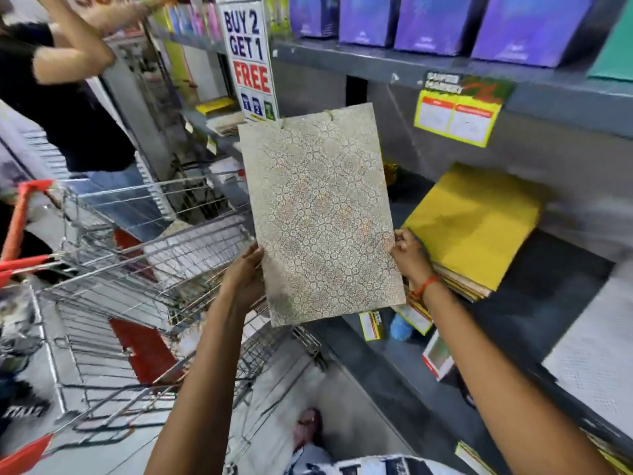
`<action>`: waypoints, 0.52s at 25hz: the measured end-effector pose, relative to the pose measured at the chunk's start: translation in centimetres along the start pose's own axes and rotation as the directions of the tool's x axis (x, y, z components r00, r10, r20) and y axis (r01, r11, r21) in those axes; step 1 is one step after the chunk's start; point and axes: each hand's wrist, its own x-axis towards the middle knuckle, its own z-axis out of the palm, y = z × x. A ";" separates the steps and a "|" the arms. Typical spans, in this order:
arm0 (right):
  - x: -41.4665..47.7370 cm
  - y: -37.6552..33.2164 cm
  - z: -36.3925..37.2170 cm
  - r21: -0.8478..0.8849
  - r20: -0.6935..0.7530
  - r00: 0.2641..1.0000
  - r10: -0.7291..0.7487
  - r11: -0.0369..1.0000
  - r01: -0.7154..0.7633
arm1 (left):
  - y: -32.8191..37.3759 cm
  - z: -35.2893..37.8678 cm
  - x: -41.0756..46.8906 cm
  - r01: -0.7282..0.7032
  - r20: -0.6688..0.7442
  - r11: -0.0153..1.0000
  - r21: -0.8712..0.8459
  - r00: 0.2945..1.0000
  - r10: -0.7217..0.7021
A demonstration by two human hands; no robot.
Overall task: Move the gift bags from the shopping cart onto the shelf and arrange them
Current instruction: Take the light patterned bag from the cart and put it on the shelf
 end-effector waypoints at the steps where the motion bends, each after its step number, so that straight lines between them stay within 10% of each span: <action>1: -0.3 -0.2 -1.3 0.013 -0.054 0.998 -0.016 1.000 0.017 | 0.0 0.8 0.1 0.010 0.040 1.000 0.009 0.999 -0.010; 13: -10.4 7.3 -20.8 0.002 -0.626 0.751 0.211 0.963 -0.269 | -9.1 20.4 1.4 0.167 0.459 0.905 0.391 0.817 -0.349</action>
